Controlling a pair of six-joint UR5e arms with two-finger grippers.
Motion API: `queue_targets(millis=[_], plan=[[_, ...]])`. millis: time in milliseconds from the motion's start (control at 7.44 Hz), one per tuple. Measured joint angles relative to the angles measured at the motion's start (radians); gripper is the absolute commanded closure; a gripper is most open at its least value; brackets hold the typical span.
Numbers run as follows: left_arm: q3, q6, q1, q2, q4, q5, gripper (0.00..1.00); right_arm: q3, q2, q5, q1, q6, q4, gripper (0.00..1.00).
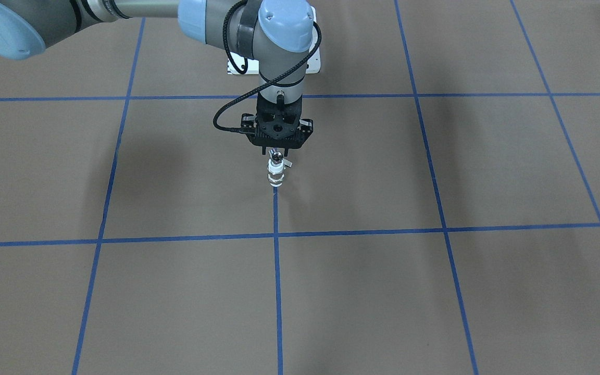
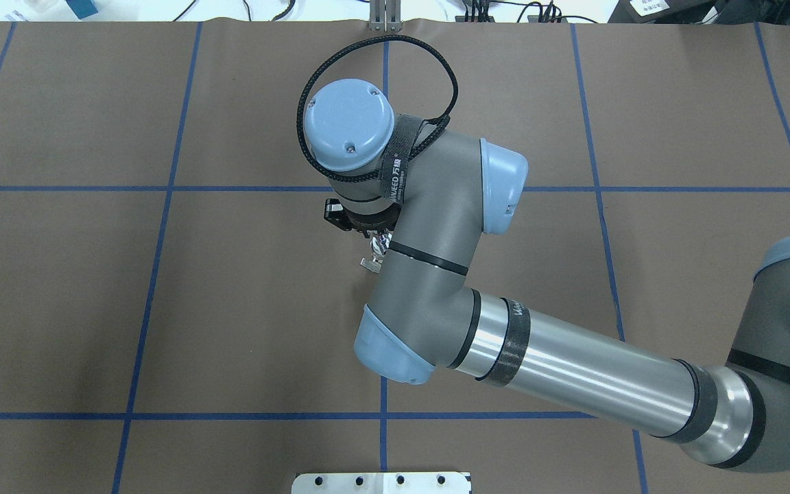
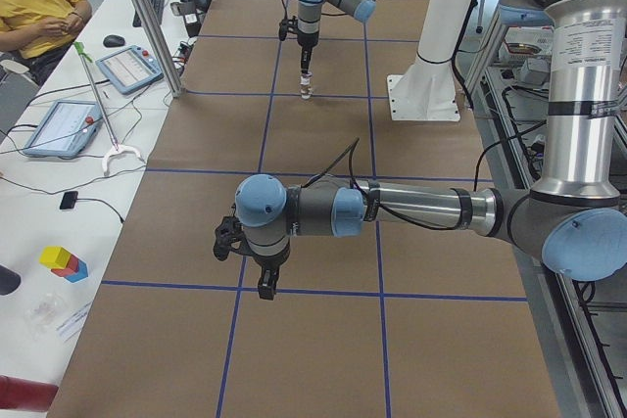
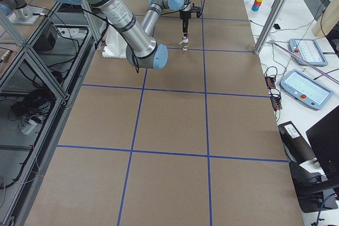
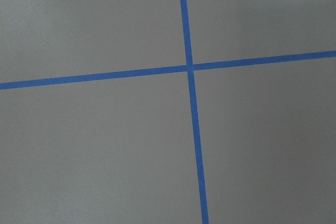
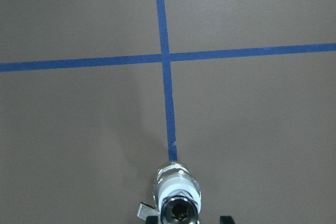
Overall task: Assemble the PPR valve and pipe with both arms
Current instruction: 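Lower and press the silver fitting into the top of the white valve, then open the right gripper and withdraw it away from the assembly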
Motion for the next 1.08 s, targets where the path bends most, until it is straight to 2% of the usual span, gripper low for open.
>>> queue_targets(millis=[269, 538, 672, 941, 1076], plan=[[0.001, -0.001, 0.000, 0.000, 0.002, 0.000, 0.00, 0.000, 0.000, -0.001, 0.008, -0.014, -0.001, 0.01], [0.002, -0.001, 0.000, 0.004, 0.004, 0.000, 0.00, 0.010, -0.018, 0.016, 0.073, -0.110, 0.015, 0.01], [0.003, -0.002, 0.000, 0.006, 0.005, 0.000, 0.00, 0.027, -0.076, 0.057, 0.123, -0.170, 0.090, 0.01], [0.003, -0.004, 0.000, 0.009, 0.004, 0.001, 0.00, 0.048, -0.251, 0.229, 0.264, -0.248, 0.329, 0.01], [0.004, -0.005, 0.000, 0.010, 0.003, 0.001, 0.00, 0.052, -0.316, 0.301, 0.340, -0.321, 0.382, 0.01]])
